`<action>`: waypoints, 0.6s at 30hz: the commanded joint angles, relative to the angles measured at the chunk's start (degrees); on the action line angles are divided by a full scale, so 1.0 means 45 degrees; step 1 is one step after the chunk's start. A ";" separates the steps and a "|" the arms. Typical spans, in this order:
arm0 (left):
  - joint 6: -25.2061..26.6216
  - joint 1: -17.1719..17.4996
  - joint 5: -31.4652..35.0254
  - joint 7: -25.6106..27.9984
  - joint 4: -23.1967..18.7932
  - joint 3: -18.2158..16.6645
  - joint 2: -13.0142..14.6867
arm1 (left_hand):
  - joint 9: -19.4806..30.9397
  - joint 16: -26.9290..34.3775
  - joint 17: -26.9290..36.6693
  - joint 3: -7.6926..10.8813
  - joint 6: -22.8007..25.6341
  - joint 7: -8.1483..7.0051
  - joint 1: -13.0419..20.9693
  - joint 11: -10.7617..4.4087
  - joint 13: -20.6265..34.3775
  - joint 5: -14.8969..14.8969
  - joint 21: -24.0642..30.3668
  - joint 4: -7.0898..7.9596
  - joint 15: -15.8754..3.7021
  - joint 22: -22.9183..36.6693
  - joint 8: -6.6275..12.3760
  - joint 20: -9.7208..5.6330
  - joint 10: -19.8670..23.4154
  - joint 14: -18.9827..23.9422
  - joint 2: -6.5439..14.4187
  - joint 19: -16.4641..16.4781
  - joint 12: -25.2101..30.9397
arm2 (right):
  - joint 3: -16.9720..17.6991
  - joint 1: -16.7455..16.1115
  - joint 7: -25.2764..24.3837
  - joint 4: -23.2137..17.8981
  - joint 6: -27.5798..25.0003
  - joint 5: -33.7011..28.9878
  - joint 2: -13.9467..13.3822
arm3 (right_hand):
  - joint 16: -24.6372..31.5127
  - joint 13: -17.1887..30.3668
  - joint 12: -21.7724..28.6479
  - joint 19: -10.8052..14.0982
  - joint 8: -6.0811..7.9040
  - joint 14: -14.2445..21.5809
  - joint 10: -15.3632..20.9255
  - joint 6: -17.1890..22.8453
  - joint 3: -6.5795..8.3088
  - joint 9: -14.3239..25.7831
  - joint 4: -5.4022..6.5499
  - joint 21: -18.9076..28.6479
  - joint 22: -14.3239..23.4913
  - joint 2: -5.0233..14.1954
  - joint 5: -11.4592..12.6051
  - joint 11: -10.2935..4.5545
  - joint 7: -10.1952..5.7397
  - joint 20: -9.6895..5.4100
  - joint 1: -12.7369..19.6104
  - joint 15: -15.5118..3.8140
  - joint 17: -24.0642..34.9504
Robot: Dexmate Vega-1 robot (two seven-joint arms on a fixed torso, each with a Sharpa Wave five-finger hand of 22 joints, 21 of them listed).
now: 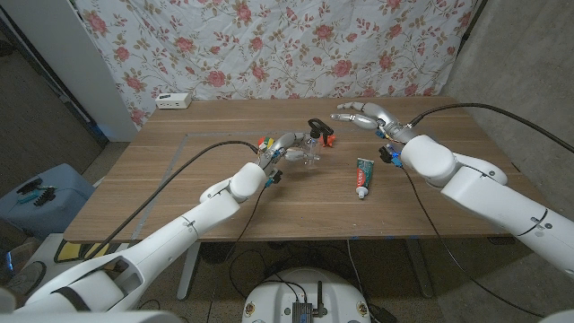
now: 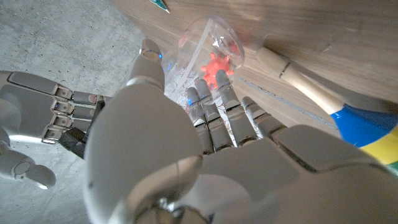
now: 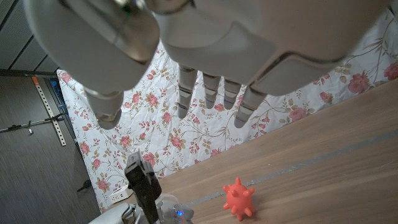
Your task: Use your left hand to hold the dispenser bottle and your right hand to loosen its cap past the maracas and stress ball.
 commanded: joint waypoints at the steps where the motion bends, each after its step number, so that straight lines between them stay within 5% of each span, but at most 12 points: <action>1: 0.0032 -0.0189 -0.0019 -0.0034 0.0284 0.0112 -0.0111 | -0.0021 0.0055 0.0018 0.0741 0.0868 -0.0152 0.0111 -0.0432 0.1310 0.0137 -0.0026 0.0611 -0.1330 0.0013 0.0171 -0.0924 0.0555 0.0460 0.1110 0.0115 0.0254 | -0.0860 0.0869 0.0423 -0.0652 -0.1611 -0.0792 -0.0120 | -0.0004 0.0045 0.0011 -0.0057 0.0147 -0.0090 -0.0132 0.0240 0.0064 0.0050 0.0034 0.0044 0.0035 -0.0060 0.0006 0.0013 -0.0009 0.0089 0.0115 0.0035 0.0027; 18: 0.0017 -0.0377 -0.0039 -0.0103 0.0492 0.0228 -0.0219 | -0.0063 0.0026 0.0069 0.0861 0.0937 -0.0127 0.0070 -0.0398 0.1382 0.0171 -0.0022 0.0607 -0.1321 0.0013 0.0277 -0.0935 0.0607 0.0593 0.1146 0.0157 0.0300 | -0.2411 0.2401 0.1241 -0.0855 -0.3393 -0.2246 0.0111 | 0.0120 0.0050 0.0067 0.0137 0.0386 0.0007 -0.0169 0.0781 0.0413 0.0147 -0.0115 0.0198 0.0029 0.0015 -0.0070 0.0000 -0.0253 0.0066 0.0882 0.0131 0.0027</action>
